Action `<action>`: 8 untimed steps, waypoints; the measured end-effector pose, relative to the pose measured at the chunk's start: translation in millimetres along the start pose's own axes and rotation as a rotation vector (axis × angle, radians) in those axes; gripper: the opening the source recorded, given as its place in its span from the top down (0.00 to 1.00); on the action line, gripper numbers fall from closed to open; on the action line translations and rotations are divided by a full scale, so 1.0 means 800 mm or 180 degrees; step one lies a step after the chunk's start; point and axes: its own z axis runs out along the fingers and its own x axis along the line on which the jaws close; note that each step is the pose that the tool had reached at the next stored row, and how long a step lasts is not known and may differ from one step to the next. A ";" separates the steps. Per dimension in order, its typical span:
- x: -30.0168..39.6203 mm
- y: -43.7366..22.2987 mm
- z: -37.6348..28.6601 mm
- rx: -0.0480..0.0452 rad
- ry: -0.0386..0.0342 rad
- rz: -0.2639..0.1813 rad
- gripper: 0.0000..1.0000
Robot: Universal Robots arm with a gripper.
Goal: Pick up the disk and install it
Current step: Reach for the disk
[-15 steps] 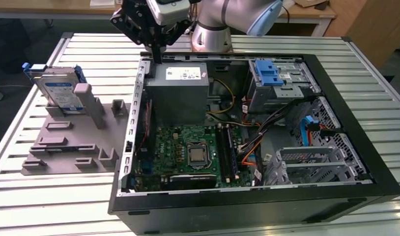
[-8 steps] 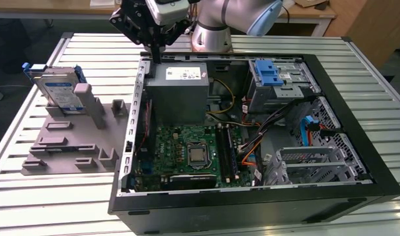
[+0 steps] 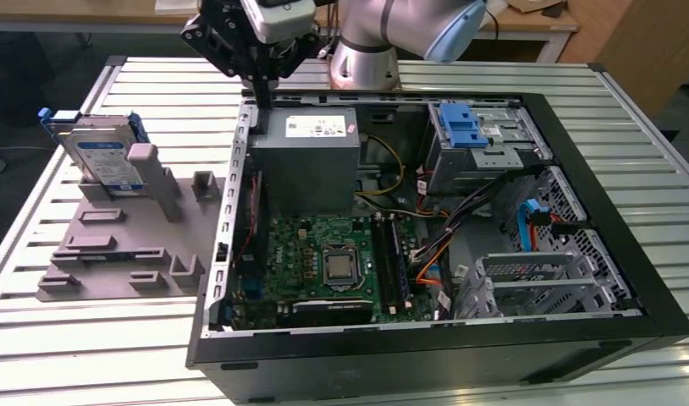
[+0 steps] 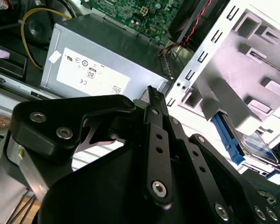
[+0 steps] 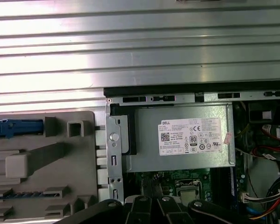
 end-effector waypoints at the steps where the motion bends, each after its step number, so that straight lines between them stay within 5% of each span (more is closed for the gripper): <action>1: 0.0015 0.0001 -0.0001 0.0000 0.0000 0.0000 0.89; 8: 0.0095 0.0032 -0.0001 0.0000 0.0000 0.0001 0.89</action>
